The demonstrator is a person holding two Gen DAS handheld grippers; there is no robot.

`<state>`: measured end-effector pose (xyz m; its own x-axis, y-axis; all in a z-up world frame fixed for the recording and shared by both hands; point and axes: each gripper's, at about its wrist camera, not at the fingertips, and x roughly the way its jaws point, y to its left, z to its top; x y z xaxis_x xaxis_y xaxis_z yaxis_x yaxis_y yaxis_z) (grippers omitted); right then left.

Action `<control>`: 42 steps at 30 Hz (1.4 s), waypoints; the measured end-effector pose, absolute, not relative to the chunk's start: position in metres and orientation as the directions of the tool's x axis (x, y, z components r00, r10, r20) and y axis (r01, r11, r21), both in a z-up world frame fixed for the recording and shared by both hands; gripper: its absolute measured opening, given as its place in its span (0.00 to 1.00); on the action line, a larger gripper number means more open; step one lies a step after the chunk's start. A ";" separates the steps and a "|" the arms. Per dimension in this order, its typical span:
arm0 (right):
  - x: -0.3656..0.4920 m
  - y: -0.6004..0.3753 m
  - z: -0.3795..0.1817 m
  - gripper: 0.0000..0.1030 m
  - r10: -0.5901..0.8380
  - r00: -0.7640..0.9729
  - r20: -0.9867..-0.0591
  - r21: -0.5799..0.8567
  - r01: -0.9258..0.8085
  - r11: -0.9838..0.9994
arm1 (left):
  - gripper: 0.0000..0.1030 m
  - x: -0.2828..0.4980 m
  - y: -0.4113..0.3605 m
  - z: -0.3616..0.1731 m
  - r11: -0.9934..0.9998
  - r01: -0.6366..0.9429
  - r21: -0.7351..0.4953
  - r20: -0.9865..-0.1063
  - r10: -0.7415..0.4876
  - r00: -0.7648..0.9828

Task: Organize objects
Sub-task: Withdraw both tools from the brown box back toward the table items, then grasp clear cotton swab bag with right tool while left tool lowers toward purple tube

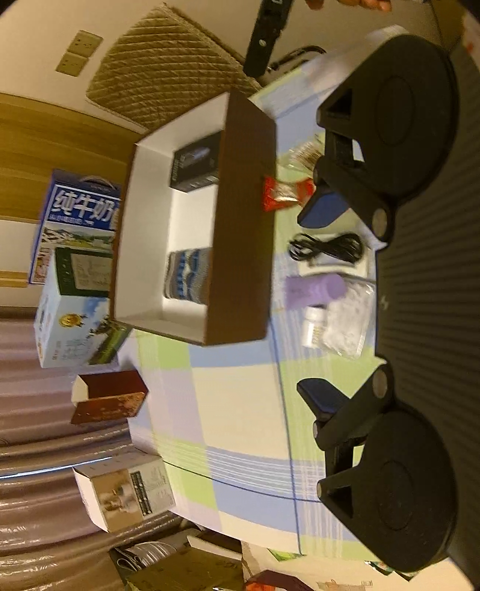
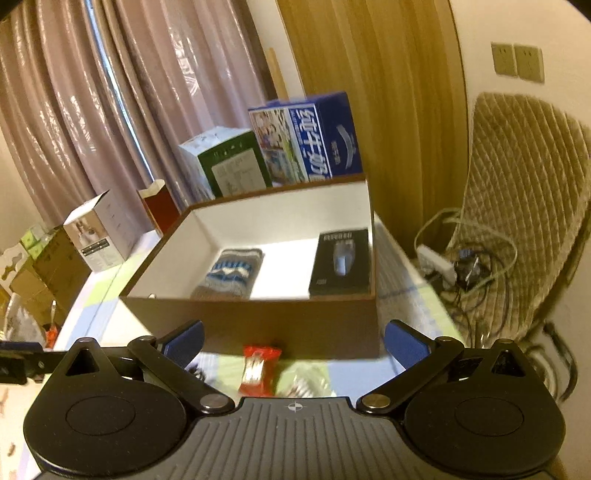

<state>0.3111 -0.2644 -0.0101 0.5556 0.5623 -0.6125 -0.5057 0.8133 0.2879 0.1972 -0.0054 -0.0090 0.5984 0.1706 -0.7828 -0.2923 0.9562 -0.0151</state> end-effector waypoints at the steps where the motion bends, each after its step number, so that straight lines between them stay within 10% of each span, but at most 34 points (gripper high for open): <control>1: 0.309 -0.265 -0.012 0.98 0.557 0.550 -0.622 0.292 -0.498 0.817 | 0.83 0.194 -0.004 -0.012 0.956 -0.293 -0.018 -0.788 0.166 0.592; 30: 0.268 -0.221 -0.058 0.97 0.442 0.447 -0.778 0.214 -0.473 0.855 | 0.83 0.166 0.047 -0.042 0.957 -0.286 -0.053 -0.841 0.112 0.529; 42: 0.296 -0.217 -0.088 0.62 0.441 0.412 -0.797 0.282 -0.392 0.876 | 0.83 0.178 0.058 -0.055 0.953 -0.296 -0.060 -0.845 0.109 0.523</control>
<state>0.2958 -0.2170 -0.0879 0.4120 0.4414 -0.7971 -0.3917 0.8757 0.2824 0.1783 0.0578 -0.0552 0.5235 0.1090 -0.8450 -0.2955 0.9534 -0.0600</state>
